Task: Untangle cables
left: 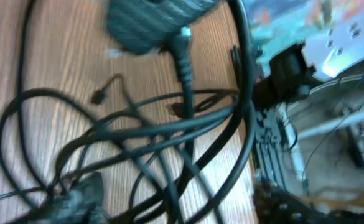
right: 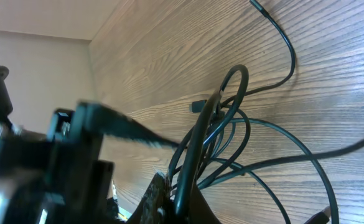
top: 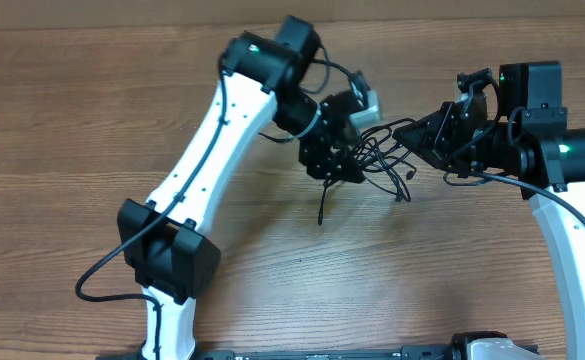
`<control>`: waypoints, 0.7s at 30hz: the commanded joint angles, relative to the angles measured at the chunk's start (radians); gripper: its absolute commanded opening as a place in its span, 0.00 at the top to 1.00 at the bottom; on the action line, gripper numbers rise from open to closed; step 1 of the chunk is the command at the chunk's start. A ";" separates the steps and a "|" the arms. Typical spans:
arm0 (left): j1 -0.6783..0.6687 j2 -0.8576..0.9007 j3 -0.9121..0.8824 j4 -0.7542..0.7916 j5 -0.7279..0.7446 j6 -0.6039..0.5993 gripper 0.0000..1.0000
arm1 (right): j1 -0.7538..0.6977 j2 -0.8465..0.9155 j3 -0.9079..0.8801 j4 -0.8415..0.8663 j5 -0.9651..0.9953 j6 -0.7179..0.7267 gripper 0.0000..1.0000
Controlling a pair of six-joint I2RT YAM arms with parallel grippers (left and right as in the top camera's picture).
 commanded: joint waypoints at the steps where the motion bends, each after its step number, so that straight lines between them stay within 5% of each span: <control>1: -0.031 -0.040 0.002 -0.002 -0.065 0.026 0.33 | -0.006 0.000 0.019 0.006 -0.025 -0.016 0.97; 4: -0.041 -0.039 0.002 -0.004 -0.065 0.026 0.54 | -0.006 0.000 0.019 0.006 -0.025 -0.016 0.96; 6: -0.042 -0.039 0.002 -0.003 -0.069 0.026 0.93 | -0.006 0.000 0.019 0.006 -0.024 -0.019 0.96; 12: -0.007 -0.040 0.014 0.018 -0.068 -0.033 0.96 | -0.006 0.001 0.016 -0.045 0.108 -0.038 0.96; 21: 0.140 -0.040 0.165 0.018 0.160 -0.198 0.96 | -0.006 0.061 -0.037 -0.140 0.323 -0.071 0.96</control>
